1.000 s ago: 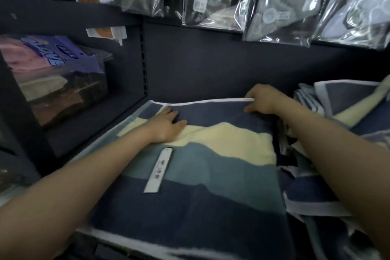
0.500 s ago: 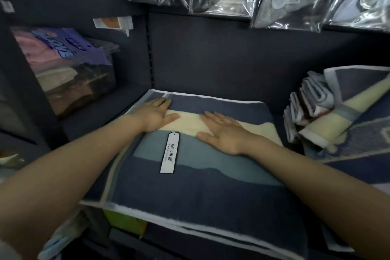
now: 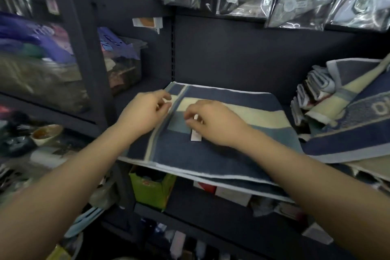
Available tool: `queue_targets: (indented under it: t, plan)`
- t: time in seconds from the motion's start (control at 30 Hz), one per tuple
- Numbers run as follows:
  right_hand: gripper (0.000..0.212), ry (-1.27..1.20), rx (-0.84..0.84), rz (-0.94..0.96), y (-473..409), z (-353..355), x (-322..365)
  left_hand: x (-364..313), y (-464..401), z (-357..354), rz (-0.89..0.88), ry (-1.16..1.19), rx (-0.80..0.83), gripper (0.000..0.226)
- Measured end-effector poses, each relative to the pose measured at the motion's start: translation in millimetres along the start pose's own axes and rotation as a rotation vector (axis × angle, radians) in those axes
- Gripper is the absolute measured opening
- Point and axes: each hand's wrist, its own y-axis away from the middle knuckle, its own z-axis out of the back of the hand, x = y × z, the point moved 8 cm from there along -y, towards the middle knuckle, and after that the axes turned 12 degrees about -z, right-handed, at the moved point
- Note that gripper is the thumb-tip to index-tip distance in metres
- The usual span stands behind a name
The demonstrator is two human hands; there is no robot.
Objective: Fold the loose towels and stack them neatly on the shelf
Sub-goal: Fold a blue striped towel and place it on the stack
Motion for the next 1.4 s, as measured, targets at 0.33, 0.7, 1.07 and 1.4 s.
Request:
queue_targets:
  t: [0.33,0.7,1.07,1.4]
  plan:
    - [0.056,0.395,-0.042,0.082,35,-67,91,69,151,9,0.625,0.314,-0.044,0.033]
    - [0.013,0.306,-0.346,-0.103,36,-55,97,44,152,-15,0.894,1.134,-0.062,0.018]
    - [0.029,0.373,-0.206,0.07,23,-75,122,54,154,-12,0.961,1.23,-0.037,0.028]
    - [0.021,0.061,-0.351,-0.053,18,-54,109,54,123,-3,0.783,0.846,0.04,0.039]
